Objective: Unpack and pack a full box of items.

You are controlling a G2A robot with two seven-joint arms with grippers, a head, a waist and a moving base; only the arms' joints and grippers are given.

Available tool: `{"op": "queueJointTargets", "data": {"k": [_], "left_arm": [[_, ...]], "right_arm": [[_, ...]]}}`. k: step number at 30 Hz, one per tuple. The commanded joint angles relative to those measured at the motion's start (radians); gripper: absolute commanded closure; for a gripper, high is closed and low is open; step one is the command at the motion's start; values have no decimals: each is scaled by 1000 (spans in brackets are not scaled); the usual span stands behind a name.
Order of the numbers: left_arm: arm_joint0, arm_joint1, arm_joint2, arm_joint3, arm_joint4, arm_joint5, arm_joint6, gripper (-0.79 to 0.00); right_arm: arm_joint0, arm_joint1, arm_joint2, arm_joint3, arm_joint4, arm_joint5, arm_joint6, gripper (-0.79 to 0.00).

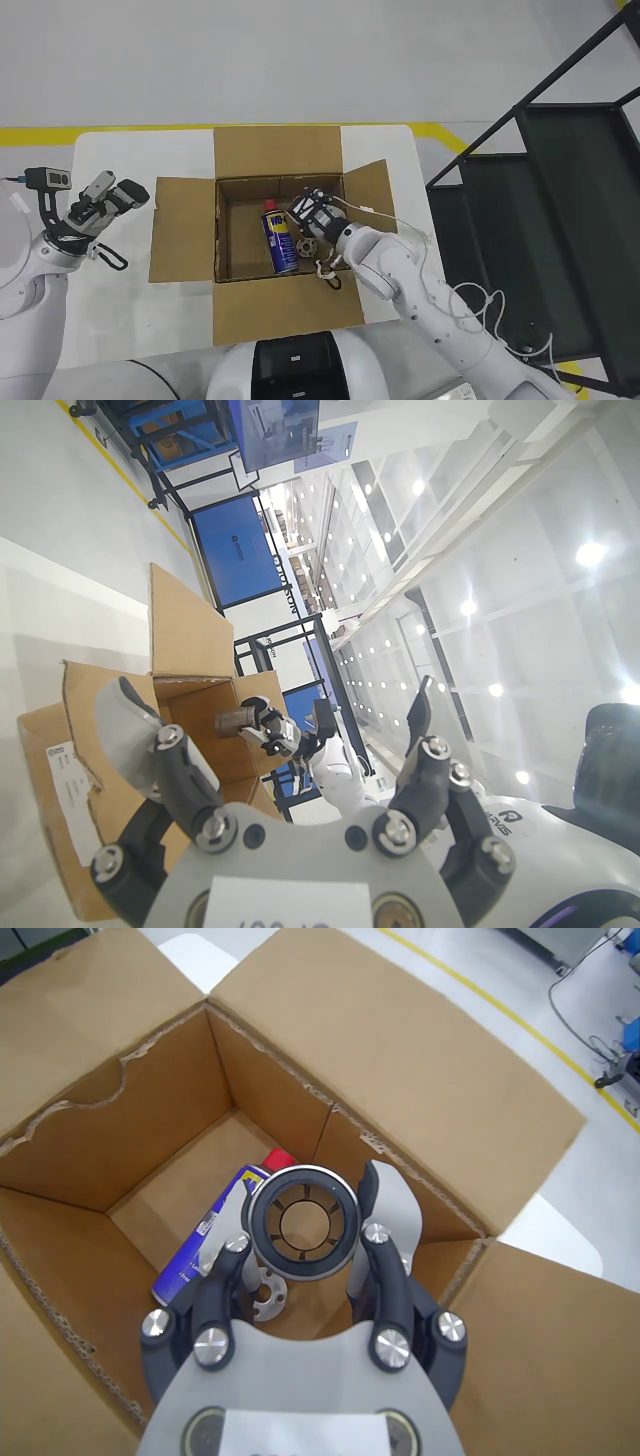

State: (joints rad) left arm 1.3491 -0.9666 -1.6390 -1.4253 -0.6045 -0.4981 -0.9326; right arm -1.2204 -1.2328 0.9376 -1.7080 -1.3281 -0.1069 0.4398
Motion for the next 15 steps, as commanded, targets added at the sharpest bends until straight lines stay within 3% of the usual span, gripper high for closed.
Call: {"op": "queueJointTargets", "data": {"k": [1, 8, 15], "left_arm": [[0, 0, 0, 0, 0, 0, 0, -785], [0, 0, 0, 0, 0, 0, 0, -785], [0, 0, 0, 0, 0, 0, 0, -785]], "right_arm": [[42, -11, -23, 62, 16, 5, 10, 0], [157, -49, -98, 233, 22, 19, 36, 0], [180, -61, -111, 280, -16, 16, 41, 0]]}}
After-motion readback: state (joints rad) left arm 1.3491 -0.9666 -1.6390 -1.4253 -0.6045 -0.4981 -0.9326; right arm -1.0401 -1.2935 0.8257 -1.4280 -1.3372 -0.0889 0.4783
